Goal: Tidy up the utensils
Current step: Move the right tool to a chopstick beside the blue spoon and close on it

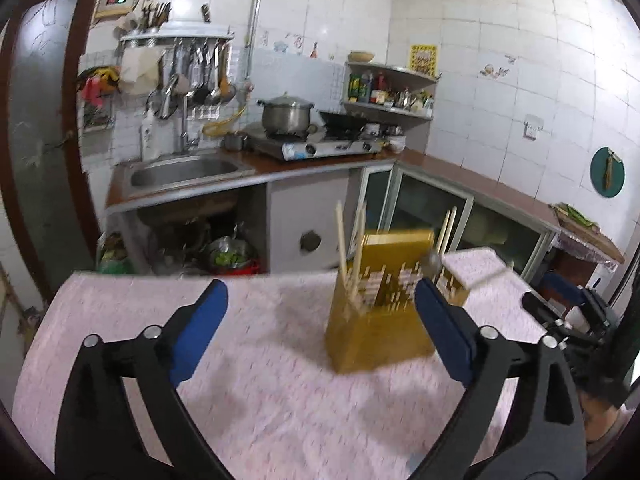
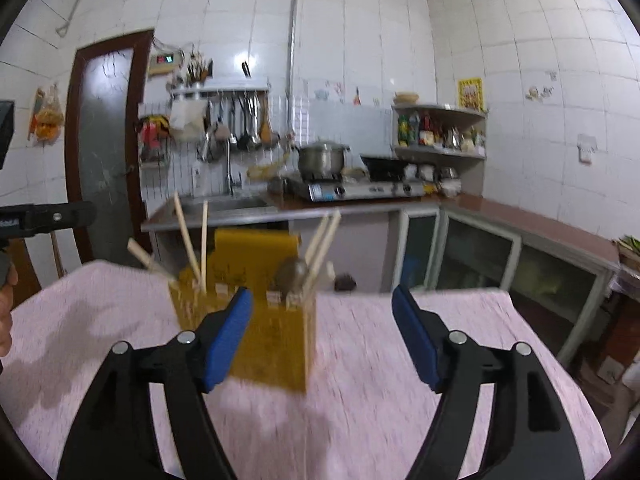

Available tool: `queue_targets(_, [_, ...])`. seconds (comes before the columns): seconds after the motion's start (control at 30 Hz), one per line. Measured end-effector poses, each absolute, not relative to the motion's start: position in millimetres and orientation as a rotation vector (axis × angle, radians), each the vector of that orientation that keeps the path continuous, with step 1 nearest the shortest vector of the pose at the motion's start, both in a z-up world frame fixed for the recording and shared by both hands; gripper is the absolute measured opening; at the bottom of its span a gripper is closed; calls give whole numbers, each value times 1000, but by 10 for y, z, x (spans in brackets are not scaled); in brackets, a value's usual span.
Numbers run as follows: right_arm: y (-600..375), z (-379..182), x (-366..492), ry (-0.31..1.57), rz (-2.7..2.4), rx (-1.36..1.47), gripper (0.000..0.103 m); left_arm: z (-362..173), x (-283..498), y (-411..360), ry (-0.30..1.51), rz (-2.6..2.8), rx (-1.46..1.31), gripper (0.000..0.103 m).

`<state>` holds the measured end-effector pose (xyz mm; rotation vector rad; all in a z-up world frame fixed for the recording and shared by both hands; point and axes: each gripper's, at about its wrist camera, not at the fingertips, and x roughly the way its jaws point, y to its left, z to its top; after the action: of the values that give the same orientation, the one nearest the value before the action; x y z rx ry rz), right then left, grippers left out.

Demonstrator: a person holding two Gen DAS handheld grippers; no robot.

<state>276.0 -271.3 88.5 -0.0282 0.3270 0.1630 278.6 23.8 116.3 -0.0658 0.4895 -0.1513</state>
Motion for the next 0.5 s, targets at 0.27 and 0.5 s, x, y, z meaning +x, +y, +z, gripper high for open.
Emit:
queue_targets(0.27, [-2746,508,2288,516,153,-8,74,622,2302,362,632,-112,-80,98])
queue_targets(0.5, [-2496,75,2153,666,214,-43,74,225,2013,380,735,-84,-120,98])
